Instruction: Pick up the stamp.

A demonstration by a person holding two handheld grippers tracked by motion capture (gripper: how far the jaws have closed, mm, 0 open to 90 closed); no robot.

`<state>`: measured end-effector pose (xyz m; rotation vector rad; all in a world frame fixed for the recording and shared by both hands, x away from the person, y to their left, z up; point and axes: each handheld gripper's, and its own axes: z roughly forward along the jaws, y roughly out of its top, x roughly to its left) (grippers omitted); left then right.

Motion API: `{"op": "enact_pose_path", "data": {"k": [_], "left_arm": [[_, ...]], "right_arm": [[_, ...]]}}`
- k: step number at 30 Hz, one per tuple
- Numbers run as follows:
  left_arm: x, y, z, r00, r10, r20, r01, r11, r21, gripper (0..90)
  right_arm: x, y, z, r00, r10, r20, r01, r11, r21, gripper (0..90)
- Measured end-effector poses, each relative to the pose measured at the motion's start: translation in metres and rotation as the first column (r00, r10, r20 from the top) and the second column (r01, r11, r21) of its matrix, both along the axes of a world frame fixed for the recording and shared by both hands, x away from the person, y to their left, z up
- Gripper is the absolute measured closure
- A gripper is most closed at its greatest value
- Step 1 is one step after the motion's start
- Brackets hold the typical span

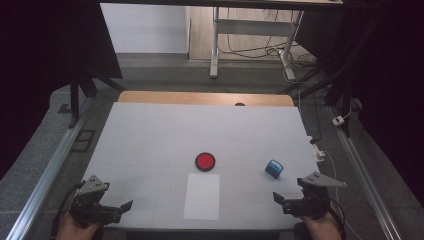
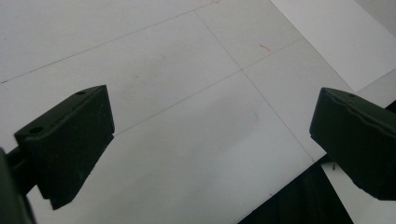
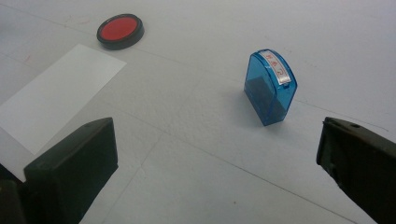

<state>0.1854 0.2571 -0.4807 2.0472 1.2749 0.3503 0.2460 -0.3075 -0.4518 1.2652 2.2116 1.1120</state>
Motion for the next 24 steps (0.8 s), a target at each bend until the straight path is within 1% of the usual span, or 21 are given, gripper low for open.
{"op": "enact_pose_path", "data": {"k": [2,4,8,9,12,17,19,22,23,24], "left_arm": [[0.0001,-0.0001,-0.0001,1.0,0.004,-0.003,-0.004,1.0,0.002,0.0],[0.0002,-0.0001,-0.0001,1.0,0.004,-0.002,-0.004,1.0,0.004,0.0],[0.0002,-0.0006,-0.0002,1.0,0.002,-0.003,-0.002,1.0,0.008,0.0],[0.0001,-0.0007,-0.0003,1.0,0.003,-0.004,-0.003,1.0,0.008,0.0],[0.0002,-0.0005,-0.0002,1.0,0.002,-0.003,-0.002,1.0,0.007,0.0],[0.0004,-0.0002,-0.0003,1.0,0.004,-0.005,-0.004,1.0,0.007,0.0],[0.0004,-0.0001,-0.0003,1.0,0.005,-0.004,-0.005,1.0,0.005,0.0],[0.0001,0.0,-0.0003,1.0,0.007,-0.003,-0.007,1.0,0.002,0.0],[0.0001,0.0,-0.0003,1.0,0.007,-0.003,-0.007,1.0,0.002,0.0],[0.0,-0.0001,-0.0003,1.0,0.008,-0.002,-0.008,1.0,0.002,0.0]], "right_arm": [[0.0005,0.0001,0.0001,1.0,0.004,-0.008,-0.004,1.0,-0.005,0.0],[0.0014,0.0001,0.0,0.9997,0.014,-0.02,-0.014,1.0,0.005,0.0],[0.0021,0.0,-0.0003,0.9994,0.024,-0.026,-0.024,1.0,0.012,0.0],[0.0021,0.0001,-0.0002,0.9994,0.025,-0.023,-0.025,1.0,0.01,0.0],[0.0011,0.0018,0.001,0.9994,0.034,0.002,-0.034,0.999,-0.017,0.0],[0.0017,0.0025,0.0026,0.999,0.043,0.014,-0.043,0.999,-0.024,0.0],[0.0028,0.0035,0.0039,0.9982,0.049,0.034,-0.048,0.998,-0.028,0.0],[0.0037,0.004,0.0038,0.998,0.05,0.038,-0.049,0.998,-0.031,0.0],[0.005,0.0046,0.003,0.9982,0.052,0.028,-0.051,0.998,-0.045,0.0],[0.0054,0.0051,0.0024,0.9981,0.055,0.027,-0.053,0.997,-0.047,0.0]]}}
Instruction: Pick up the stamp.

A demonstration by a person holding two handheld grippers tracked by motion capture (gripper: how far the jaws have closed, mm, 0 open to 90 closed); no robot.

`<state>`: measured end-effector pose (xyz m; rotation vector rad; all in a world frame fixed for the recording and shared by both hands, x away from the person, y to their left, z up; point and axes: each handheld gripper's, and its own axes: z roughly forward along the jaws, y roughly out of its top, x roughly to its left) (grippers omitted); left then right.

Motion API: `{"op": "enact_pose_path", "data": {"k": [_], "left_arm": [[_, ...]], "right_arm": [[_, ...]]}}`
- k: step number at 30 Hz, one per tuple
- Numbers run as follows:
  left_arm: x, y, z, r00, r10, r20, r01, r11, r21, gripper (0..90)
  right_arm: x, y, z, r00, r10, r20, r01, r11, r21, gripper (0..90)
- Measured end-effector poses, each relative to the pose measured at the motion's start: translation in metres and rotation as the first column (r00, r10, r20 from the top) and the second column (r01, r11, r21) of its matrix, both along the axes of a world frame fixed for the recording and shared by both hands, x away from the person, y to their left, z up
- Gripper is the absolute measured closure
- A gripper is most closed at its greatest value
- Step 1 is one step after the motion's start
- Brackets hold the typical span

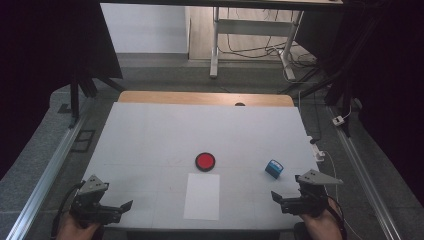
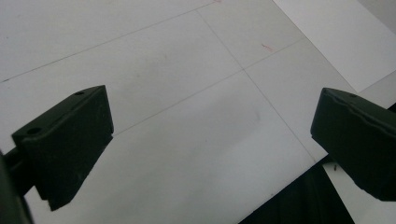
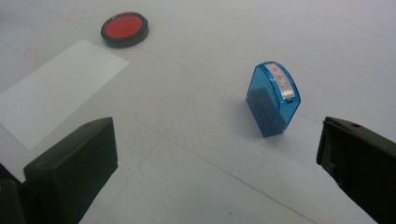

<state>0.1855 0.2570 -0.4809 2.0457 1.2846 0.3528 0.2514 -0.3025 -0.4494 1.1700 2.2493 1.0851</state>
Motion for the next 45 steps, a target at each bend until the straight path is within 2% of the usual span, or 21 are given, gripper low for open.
{"op": "enact_pose_path", "data": {"k": [10,14,17,23,34,41,45], "left_arm": [[0.0,-0.003,0.0,1.0,-0.007,0.003,0.007,0.9997,0.023,0.0],[0.0,-0.002,0.0,1.0,-0.005,0.001,0.005,0.9998,0.019,0.0],[0.0,-0.002,0.0,1.0,-0.004,0.001,0.004,0.9999,0.016,0.0],[0.001,-0.001,0.0,1.0,-0.005,-0.001,0.005,0.9999,0.013,0.0],[0.001,-0.001,0.0,1.0,-0.007,-0.005,0.007,1.0,0.007,0.0],[0.001,-0.001,0.0,0.9999,-0.009,-0.004,0.009,0.9999,0.008,0.0],[0.001,-0.001,0.0,0.9999,-0.01,-0.004,0.01,0.9999,0.007,0.0]], "right_arm": [[0.009,0.001,-0.002,1.0,0.006,0.0,-0.006,1.0,-0.011,0.0],[0.012,0.002,-0.003,1.0,0.003,-0.006,-0.004,1.0,-0.016,0.0],[0.017,0.003,-0.003,0.9995,0.004,-0.032,-0.005,1.0,-0.022,0.0],[0.023,0.001,-0.007,0.9979,-0.028,-0.058,0.027,0.999,-0.03,0.0],[0.037,0.004,-0.011,0.9968,-0.04,-0.07,0.034,0.997,-0.075,0.0],[0.046,0.005,-0.012,0.9967,-0.033,-0.075,0.027,0.997,-0.074,0.0],[0.052,0.007,-0.013,0.9963,-0.02,-0.083,0.012,0.995,-0.095,0.0]]}}
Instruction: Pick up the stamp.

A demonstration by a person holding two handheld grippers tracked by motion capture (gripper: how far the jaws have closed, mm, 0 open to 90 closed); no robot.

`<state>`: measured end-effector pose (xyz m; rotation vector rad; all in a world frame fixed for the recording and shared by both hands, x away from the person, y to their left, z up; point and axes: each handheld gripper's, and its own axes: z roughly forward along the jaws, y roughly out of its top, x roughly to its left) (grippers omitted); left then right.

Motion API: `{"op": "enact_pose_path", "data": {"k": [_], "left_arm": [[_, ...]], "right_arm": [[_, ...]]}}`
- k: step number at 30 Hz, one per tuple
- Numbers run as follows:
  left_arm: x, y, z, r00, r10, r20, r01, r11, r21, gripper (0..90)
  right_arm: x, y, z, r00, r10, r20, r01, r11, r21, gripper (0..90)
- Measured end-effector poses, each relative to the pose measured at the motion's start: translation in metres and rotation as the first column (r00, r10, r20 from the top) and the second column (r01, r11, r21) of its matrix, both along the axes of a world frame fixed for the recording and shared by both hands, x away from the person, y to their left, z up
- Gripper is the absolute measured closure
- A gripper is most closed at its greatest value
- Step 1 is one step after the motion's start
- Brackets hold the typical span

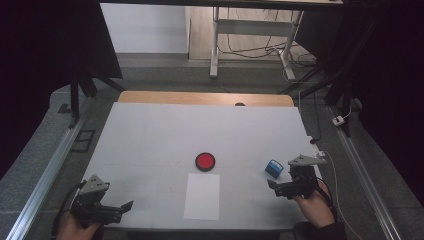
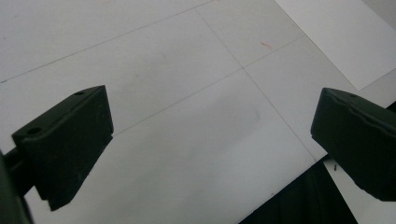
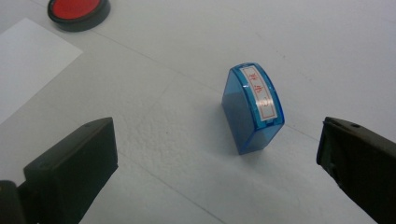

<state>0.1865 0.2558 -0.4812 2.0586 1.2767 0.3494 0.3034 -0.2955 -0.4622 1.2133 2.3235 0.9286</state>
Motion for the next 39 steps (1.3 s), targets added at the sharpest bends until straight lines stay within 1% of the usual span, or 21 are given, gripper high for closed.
{"op": "enact_pose_path", "data": {"k": [1,4,5,11,12,17,18,19,20,21,24,28,32,35,36,37,38,39], "left_arm": [[0.0,0.0,0.0,1.0,0.0,0.001,0.0,1.0,0.001,0.0],[0.0,0.0,0.0,1.0,0.0,0.001,0.0,1.0,0.001,0.0],[0.0,0.0,0.0,1.0,-0.001,0.0,0.001,1.0,0.0,0.0],[0.0,0.0,0.0,1.0,-0.001,-0.002,0.001,1.0,-0.002,0.0],[0.0,0.0,0.0,1.0,-0.002,-0.003,0.002,1.0,-0.001,0.0],[0.0,0.0,0.0,1.0,-0.002,-0.004,0.002,1.0,-0.003,0.0],[0.0,0.0,0.0,1.0,-0.002,-0.004,0.002,1.0,-0.003,0.0],[0.0,0.0,0.0,1.0,-0.002,-0.004,0.002,1.0,-0.003,0.0],[0.0,0.0,0.0,1.0,-0.002,-0.005,0.002,1.0,-0.003,0.0],[0.0,0.0,0.0,1.0,-0.002,-0.005,0.002,1.0,-0.003,0.0],[0.0,0.0,0.0,1.0,-0.002,-0.005,0.002,1.0,-0.003,0.0],[0.0,0.0,0.0,1.0,-0.003,-0.005,0.003,1.0,-0.003,0.0],[0.0,0.0,0.0,1.0,-0.003,-0.004,0.003,1.0,-0.002,0.0],[0.0,0.0,0.0,1.0,-0.003,-0.005,0.003,1.0,-0.003,0.0],[0.001,0.0,0.0,1.0,-0.003,-0.005,0.003,1.0,-0.002,0.0],[0.0,0.0,0.0,1.0,-0.004,-0.005,0.004,1.0,-0.003,0.0],[0.0,0.0,0.0,1.0,-0.004,-0.005,0.004,1.0,-0.002,0.0],[0.0,0.0,0.0,1.0,-0.004,-0.005,0.004,1.0,-0.002,0.0]], "right_arm": [[0.004,0.001,-0.001,1.0,-0.007,-0.003,0.007,1.0,-0.001,0.0],[0.008,0.001,-0.002,0.9999,-0.014,-0.003,0.014,1.0,0.0,0.0],[0.011,0.002,-0.003,0.9998,-0.019,-0.002,0.018,1.0,-0.016,0.0],[0.019,0.004,-0.006,0.9998,0.005,-0.021,-0.006,0.999,-0.036,0.0],[0.023,0.003,-0.007,0.9997,0.007,-0.025,-0.008,0.999,-0.041,0.0],[0.031,0.001,-0.008,0.9995,0.003,-0.033,-0.005,0.999,-0.04,0.0],[0.033,0.0,-0.009,0.9994,0.008,-0.032,-0.009,0.999,-0.038,0.0],[0.036,0.0,-0.01,0.999,0.022,-0.039,-0.024,0.999,-0.046,0.0],[0.037,0.001,-0.011,0.999,0.025,-0.036,-0.027,0.998,-0.054,0.0],[0.038,0.001,-0.011,0.9982,0.035,-0.048,-0.037,0.998,-0.059,0.0],[0.042,0.002,-0.014,0.9974,0.05,-0.052,-0.054,0.996,-0.066,0.0],[0.046,0.003,-0.015,0.9968,0.054,-0.059,-0.058,0.995,-0.08,0.0],[0.05,0.002,-0.017,0.9962,0.052,-0.07,-0.058,0.995,-0.081,0.0],[0.054,-0.001,-0.016,0.9959,0.059,-0.069,-0.064,0.995,-0.073,8.6],[0.055,-0.002,-0.016,0.9959,0.061,-0.067,-0.066,0.995,-0.069,10.4],[0.055,-0.002,-0.016,0.9959,0.061,-0.067,-0.066,0.995,-0.069,10.4],[0.056,-0.002,-0.015,0.9949,0.072,-0.071,-0.077,0.994,-0.074,16.3],[0.056,-0.002,-0.015,0.9949,0.072,-0.071,-0.077,0.994,-0.074,16.3]]}}
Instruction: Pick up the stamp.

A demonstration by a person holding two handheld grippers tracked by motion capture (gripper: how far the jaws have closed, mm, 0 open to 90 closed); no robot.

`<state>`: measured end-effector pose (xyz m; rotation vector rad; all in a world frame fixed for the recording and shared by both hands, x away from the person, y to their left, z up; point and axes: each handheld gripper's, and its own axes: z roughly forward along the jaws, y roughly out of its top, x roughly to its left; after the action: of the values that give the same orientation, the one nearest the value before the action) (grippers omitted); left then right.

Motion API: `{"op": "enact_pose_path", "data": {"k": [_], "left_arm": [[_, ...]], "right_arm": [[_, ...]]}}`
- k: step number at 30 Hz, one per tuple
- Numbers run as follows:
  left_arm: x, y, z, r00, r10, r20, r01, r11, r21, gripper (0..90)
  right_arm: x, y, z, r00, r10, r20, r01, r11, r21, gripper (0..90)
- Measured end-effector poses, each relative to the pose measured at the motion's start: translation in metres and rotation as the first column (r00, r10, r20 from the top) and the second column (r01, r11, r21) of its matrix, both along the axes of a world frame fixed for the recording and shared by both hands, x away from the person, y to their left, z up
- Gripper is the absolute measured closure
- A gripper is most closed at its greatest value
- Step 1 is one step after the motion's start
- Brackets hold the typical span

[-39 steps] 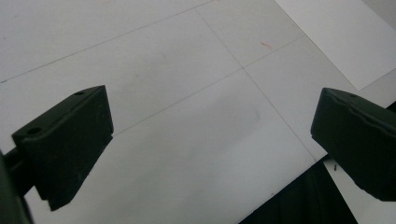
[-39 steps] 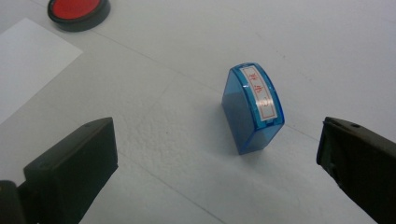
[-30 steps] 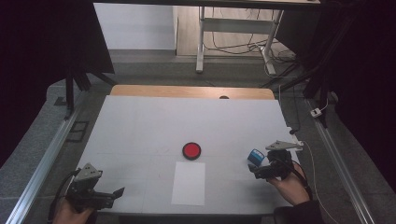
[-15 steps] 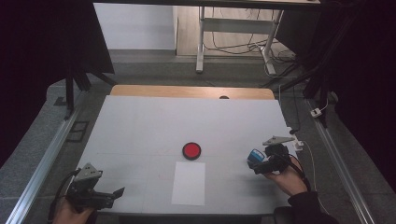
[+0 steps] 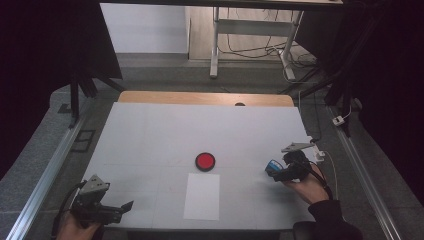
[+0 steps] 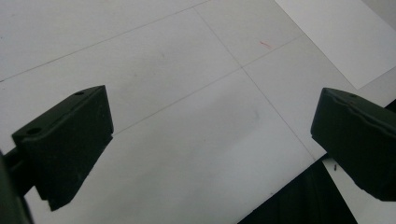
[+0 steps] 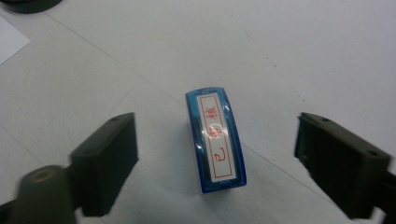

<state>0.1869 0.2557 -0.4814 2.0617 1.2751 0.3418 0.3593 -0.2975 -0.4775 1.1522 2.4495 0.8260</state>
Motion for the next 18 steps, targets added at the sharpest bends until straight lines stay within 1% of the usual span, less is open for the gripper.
{"op": "enact_pose_path", "data": {"k": [2,4,6,7,8,9,11,13,15,18], "left_arm": [[0.0,0.0,0.0,1.0,0.0,0.0,0.0,1.0,0.0,0.0],[0.0,0.0,0.0,1.0,-0.001,0.0,0.001,1.0,0.0,0.0],[0.0,-0.0001,0.0,1.0,-0.001,0.0,0.001,1.0,0.001,0.0],[0.0,-0.0001,0.0,1.0,-0.002,0.0,0.002,1.0,0.001,0.0],[0.0,-0.0002,0.0,1.0,-0.002,-0.001,0.002,1.0,0.002,0.0],[0.0,-0.0002,0.0,1.0,-0.002,0.0,0.002,1.0,0.003,0.0],[0.0,-0.0003,0.0,1.0,-0.003,0.0,0.003,1.0,0.005,0.0],[0.0,-0.0005,0.0,1.0,-0.004,0.0,0.004,1.0,0.006,0.0],[0.0,-0.0007,-0.0001,1.0,-0.004,0.0,0.004,1.0,0.007,0.0],[0.0001,-0.0009,-0.0001,1.0,-0.005,-0.001,0.005,0.9999,0.01,0.0]], "right_arm": [[0.0011,-0.0001,0.0,1.0,0.005,-0.002,-0.005,1.0,0.002,20.3],[0.0023,-0.0004,0.0009,0.9999,0.011,-0.011,-0.011,1.0,0.002,26.2],[0.0033,-0.0011,0.0021,0.9999,0.014,-0.009,-0.014,1.0,-0.001,31.0],[0.0043,-0.002,0.0032,0.9997,0.022,-0.013,-0.022,1.0,0.001,36.7],[0.0047,-0.0024,0.0039,0.9995,0.026,-0.015,-0.026,1.0,-0.004,38.5],[0.0047,-0.0024,0.0039,0.9995,0.026,-0.015,-0.026,1.0,-0.004,38.5],[0.0057,-0.003,0.004,0.999,0.04,-0.021,-0.04,0.999,-0.005,42.8],[0.0064,-0.0032,0.0039,0.9985,0.052,-0.017,-0.052,0.999,-0.016,46.3],[0.0069,-0.0031,0.0042,0.9977,0.062,-0.025,-0.063,0.998,-0.011,50.2],[0.0075,-0.0031,0.0041,0.9973,0.068,-0.027,-0.068,0.998,-0.004,52.7]]}}
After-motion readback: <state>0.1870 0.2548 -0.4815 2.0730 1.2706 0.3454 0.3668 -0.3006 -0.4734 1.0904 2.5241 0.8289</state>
